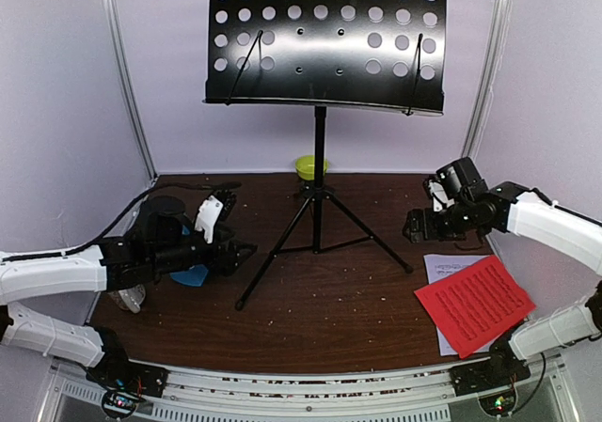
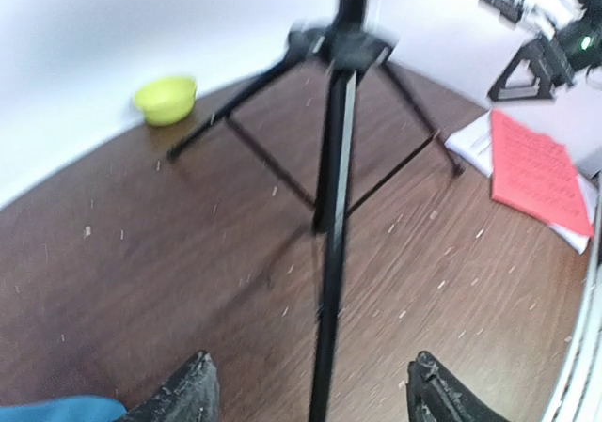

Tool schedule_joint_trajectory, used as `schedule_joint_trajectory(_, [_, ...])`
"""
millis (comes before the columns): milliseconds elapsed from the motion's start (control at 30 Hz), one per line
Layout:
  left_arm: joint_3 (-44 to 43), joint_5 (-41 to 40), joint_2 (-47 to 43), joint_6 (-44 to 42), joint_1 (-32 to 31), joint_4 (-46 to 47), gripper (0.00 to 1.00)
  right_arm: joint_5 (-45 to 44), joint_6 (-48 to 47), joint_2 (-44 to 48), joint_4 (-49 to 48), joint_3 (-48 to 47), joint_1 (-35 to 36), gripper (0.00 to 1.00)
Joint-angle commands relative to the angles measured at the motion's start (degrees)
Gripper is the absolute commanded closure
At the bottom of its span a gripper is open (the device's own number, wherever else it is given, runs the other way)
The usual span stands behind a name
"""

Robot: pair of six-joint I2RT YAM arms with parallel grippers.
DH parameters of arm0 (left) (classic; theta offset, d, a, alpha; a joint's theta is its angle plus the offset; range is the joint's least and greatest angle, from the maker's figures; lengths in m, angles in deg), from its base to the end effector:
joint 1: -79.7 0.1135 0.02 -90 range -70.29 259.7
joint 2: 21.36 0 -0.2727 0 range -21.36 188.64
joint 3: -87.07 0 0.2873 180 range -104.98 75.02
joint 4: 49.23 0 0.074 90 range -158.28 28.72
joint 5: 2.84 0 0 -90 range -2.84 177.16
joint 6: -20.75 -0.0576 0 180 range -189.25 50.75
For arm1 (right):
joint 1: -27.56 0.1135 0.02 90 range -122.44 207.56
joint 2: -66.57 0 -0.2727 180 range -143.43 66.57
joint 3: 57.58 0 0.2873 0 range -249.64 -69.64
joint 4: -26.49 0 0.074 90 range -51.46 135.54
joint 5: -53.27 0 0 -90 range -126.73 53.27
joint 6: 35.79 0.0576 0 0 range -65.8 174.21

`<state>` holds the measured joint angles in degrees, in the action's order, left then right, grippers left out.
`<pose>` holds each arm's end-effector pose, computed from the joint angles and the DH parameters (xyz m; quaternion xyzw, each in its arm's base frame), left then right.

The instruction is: Set up the instrument practice props

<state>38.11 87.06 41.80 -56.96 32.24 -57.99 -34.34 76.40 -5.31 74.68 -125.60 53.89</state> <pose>0.2006 -0.2184 0.2350 0.2514 0.7949 -0.2744 0.4792 0.2703 0.1364 0.2496 -0.0409 0.9446 0.1516 0.2883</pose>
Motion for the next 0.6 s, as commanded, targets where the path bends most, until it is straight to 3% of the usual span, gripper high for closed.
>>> schedule_joint_trajectory(0, [-2.41, -4.08, -1.11, -0.06, -2.37, -2.52, 0.30, -2.36, 10.01, 5.65, 7.85, 4.35, -0.11, 0.06])
schedule_joint_trajectory(233, [-3.87, -6.25, -0.20, -1.02, -2.81, -3.06, 0.30, -7.17, 15.81, 5.82, 16.20, 8.04, 4.77, 0.06])
schedule_joint_trajectory(433, [-5.97, -6.07, 1.36, -3.12, -2.81, -2.97, 0.30, -23.39, 23.12, 0.01, 23.27, 4.76, 15.68, 0.06])
schedule_joint_trajectory(567, [-6.90, -5.38, 2.23, -5.61, -2.73, -2.55, 0.30, -28.74, 27.61, -7.54, 26.39, 1.00, 23.19, 0.07])
